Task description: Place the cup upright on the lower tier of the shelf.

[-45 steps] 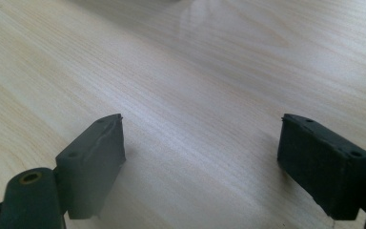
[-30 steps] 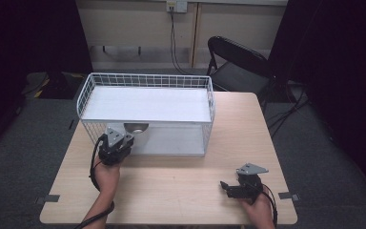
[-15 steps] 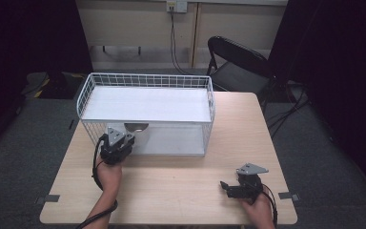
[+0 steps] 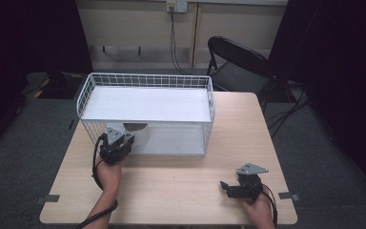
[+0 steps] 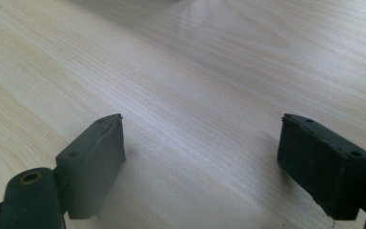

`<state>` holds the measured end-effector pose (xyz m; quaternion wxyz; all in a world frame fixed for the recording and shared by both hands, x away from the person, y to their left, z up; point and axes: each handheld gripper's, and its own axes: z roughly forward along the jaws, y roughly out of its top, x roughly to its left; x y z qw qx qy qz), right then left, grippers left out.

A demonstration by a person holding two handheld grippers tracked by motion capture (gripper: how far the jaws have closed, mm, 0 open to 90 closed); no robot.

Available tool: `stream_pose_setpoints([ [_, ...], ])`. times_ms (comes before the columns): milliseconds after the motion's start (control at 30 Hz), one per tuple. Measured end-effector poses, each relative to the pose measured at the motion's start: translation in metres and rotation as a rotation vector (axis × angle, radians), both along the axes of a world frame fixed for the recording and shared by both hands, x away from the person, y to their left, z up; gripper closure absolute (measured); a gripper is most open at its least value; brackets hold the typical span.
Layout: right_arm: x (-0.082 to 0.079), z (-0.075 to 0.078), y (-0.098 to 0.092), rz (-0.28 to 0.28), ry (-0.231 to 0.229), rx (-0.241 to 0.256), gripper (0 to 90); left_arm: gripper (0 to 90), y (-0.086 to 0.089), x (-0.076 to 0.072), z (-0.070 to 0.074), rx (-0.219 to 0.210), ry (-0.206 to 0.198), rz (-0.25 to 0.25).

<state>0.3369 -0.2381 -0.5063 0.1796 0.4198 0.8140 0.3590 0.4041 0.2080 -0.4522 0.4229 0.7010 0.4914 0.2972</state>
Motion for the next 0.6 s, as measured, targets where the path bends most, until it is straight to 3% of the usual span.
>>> stream_pose_setpoints([
  [33, 0.0000, 0.0000, 0.0000, 0.000, 0.000, 0.000, 15.4, 70.0, 0.0023, -0.0003, 0.0016, 0.052, 0.014, -0.014],
  [133, 0.0000, 0.0000, 0.0000, 0.000, 0.000, 0.000, 15.5, 67.6, 0.0023, 0.0005, 0.0019, 0.043, 0.008, -0.011],
  [400, 0.0000, 0.0000, 0.0000, 0.000, 0.000, 0.000, 15.5, 42.1, 0.0025, 0.0008, 0.0015, 0.049, 0.034, -0.001],
  [433, 0.0000, 0.0000, 0.0000, 0.000, 0.000, 0.000, 15.4, 40.8, 0.0015, -0.0001, 0.0008, 0.020, 0.020, 0.010],
  [467, 0.0000, 0.0000, 0.0000, 0.000, 0.000, 0.000, 15.5, 39.0, 0.0019, -0.0005, 0.0011, 0.019, 0.025, 0.010],
  [500, 0.0000, 0.0000, 0.0000, 0.000, 0.000, 0.000, 15.5, 36.8, 0.0040, -0.0016, 0.0024, 0.043, 0.033, -0.005],
  [567, 0.0000, 0.0000, 0.0000, 0.000, 0.000, 0.000, 15.5, 34.4, 0.0024, -0.0025, 0.0019, 0.031, 0.024, 0.003],
  [600, 0.0000, 0.0000, 0.0000, 0.000, 0.000, 0.000, 15.5, 32.8, 0.0051, -0.0029, 0.0033, 0.062, 0.046, -0.018],
])
